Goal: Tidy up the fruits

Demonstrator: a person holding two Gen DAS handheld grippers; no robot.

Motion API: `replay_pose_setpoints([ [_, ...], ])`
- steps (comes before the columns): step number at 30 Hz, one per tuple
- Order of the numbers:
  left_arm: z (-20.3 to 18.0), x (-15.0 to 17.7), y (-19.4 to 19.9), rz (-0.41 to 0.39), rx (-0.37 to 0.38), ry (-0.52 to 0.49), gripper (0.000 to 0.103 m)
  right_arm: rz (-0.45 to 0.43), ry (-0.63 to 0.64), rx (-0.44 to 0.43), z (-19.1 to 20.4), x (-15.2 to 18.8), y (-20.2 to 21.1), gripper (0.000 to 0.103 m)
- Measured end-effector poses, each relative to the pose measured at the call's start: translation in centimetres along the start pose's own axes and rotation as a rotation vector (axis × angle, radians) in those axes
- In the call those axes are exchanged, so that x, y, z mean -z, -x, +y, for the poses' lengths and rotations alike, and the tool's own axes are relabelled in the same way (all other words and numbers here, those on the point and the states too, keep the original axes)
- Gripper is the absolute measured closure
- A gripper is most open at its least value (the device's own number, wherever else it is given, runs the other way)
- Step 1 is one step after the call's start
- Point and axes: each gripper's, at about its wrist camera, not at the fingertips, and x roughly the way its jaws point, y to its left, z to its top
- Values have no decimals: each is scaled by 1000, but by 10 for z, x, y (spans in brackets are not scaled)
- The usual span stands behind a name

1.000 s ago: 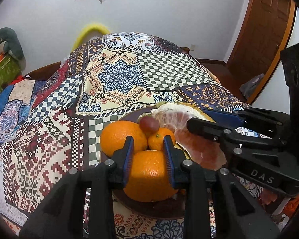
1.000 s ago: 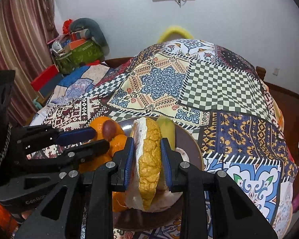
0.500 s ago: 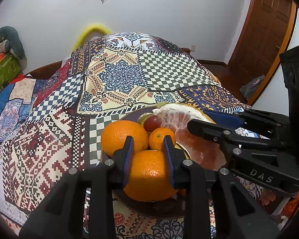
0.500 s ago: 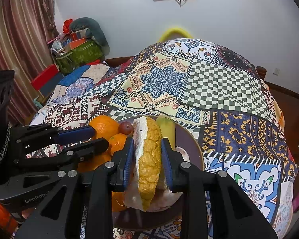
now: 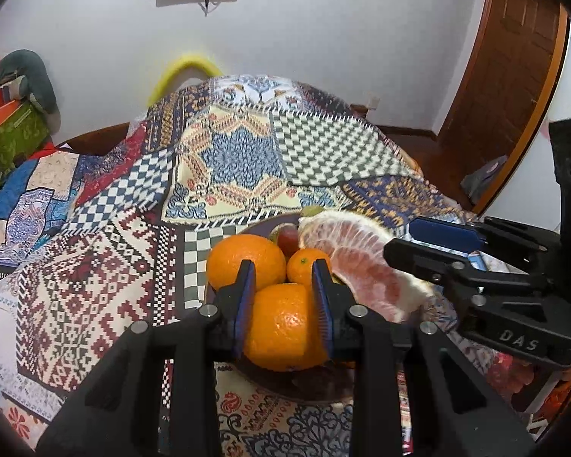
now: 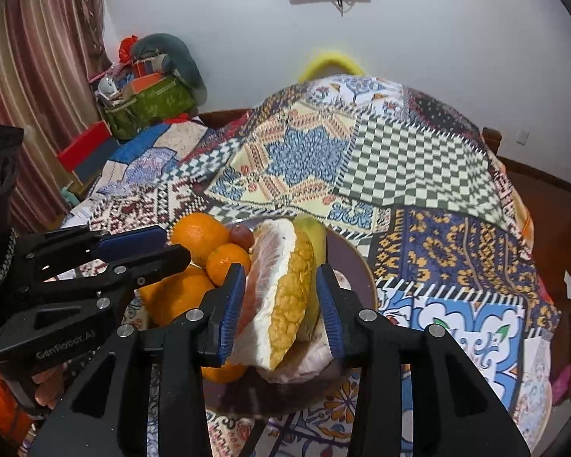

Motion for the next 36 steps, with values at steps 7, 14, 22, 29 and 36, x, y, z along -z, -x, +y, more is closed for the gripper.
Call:
replay_pose_setpoints([
  [7, -16, -8, 67, -124, -25, -12, 74, -119, -22, -27, 8, -8, 61, 68],
  [14, -39, -4, 155, -278, -46, -30, 74, -292, 4, -19, 34, -5, 147, 68],
  [22, -66, 18, 257, -459, -48, -7, 71, -469, 25, -20, 67, 16, 241, 67],
  [29, -87, 50, 325, -583, -83, -29, 47, -608, 47, 10, 91, 43, 303, 45],
  [36, -96, 67, 353, -631, -92, -22, 13, -681, 60, 52, 110, 58, 324, 21],
])
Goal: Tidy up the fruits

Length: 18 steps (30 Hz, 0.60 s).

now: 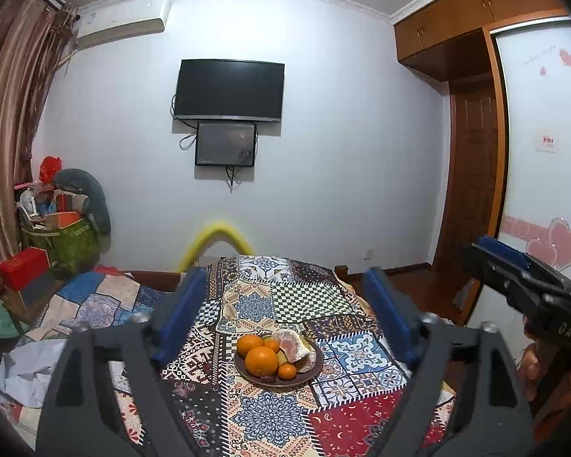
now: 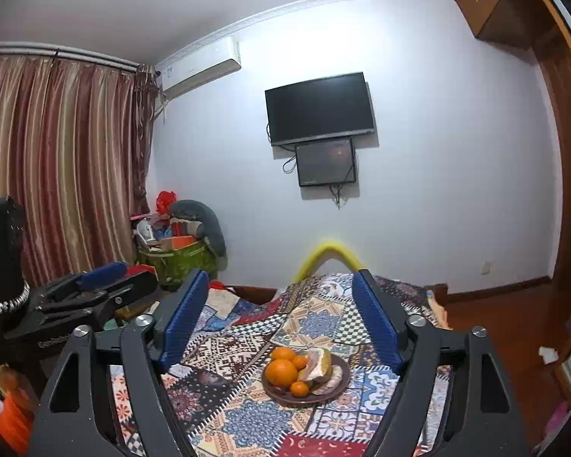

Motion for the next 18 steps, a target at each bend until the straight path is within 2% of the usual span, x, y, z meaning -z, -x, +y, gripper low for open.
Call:
replay_pose_setpoints([
  [4, -4, 0, 6, -19, -33, -12, 3, -16, 11, 28, 6, 2, 4, 7],
  [6, -6, 1, 12, -26, -33, -15, 3, -22, -1, 44, 4, 5, 6, 0],
  [10, -11, 4, 19, -45, -59, -33, 0, -47, 2, 82, 5, 6, 11, 0],
  [18, -6, 8, 18, -32, -47, -13, 0, -38, 3, 88, 6, 9, 19, 0],
])
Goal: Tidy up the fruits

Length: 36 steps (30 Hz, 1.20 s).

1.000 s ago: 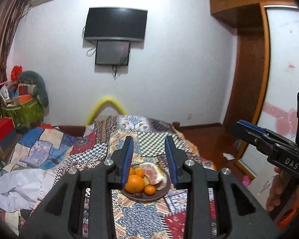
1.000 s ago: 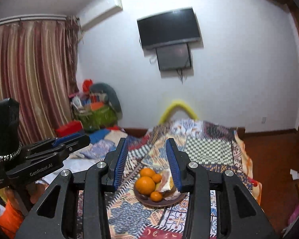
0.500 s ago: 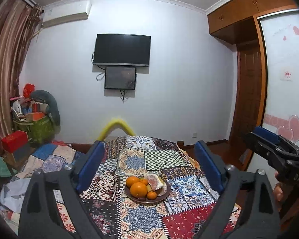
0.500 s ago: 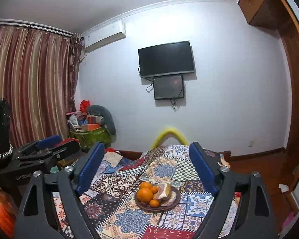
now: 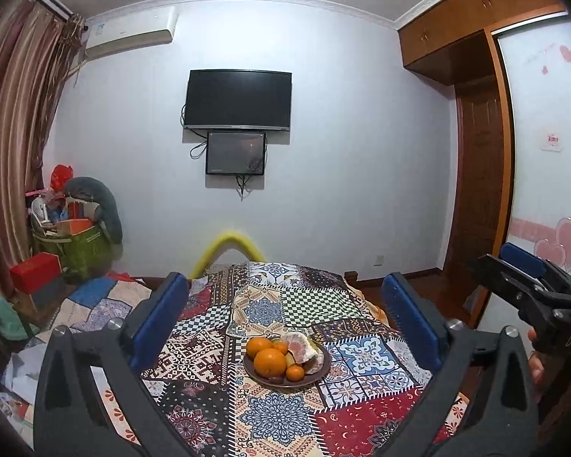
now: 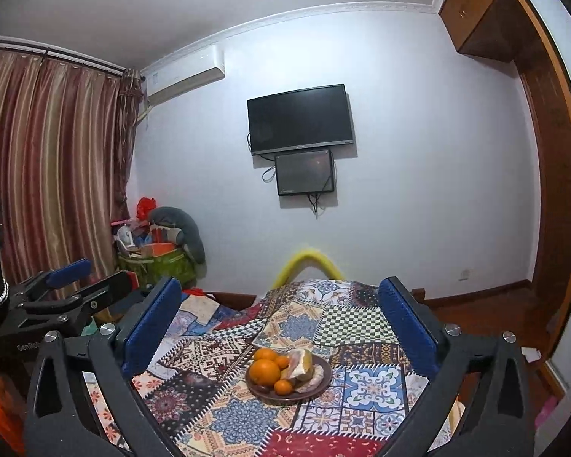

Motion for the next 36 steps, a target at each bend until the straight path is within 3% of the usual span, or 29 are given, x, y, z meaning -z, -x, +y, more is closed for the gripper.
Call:
replay_pose_setpoints([
  [36, 6, 7, -11, 21, -22, 4, 0, 10, 18, 23, 0, -1, 9, 0],
])
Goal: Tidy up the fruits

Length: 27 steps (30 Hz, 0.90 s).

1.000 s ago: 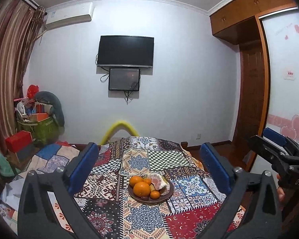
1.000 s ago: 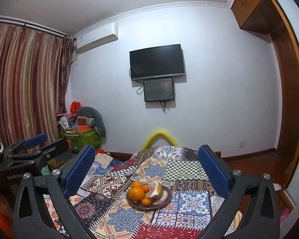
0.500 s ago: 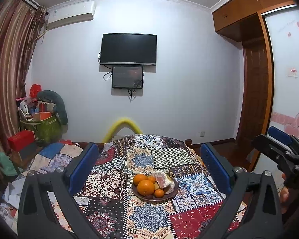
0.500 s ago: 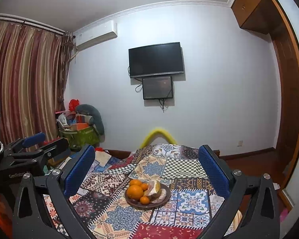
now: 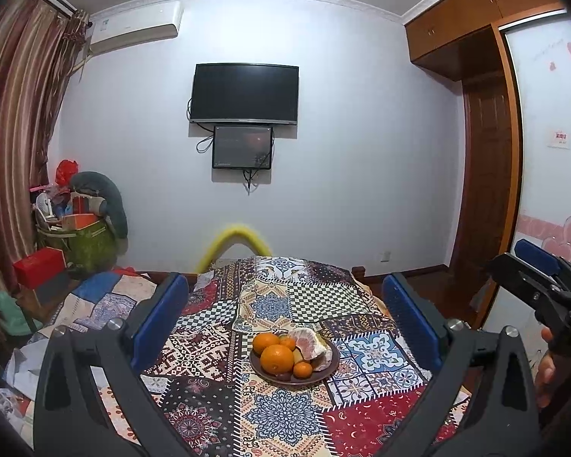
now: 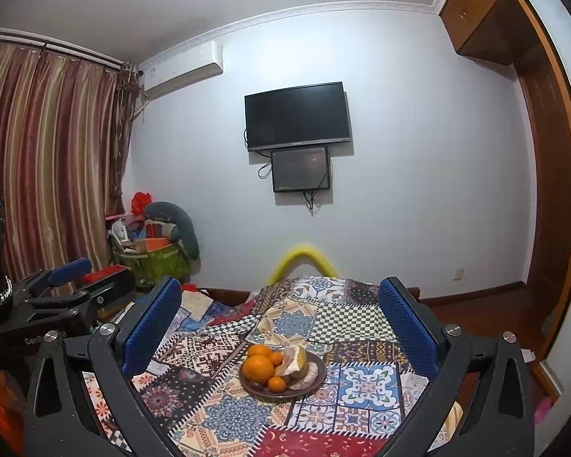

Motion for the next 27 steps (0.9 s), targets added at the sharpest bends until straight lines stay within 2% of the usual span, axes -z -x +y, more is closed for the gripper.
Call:
replay_pose_setpoints([
  [27, -4, 1, 2, 0, 15, -19, 0, -4, 5, 19, 1, -1, -2, 0],
])
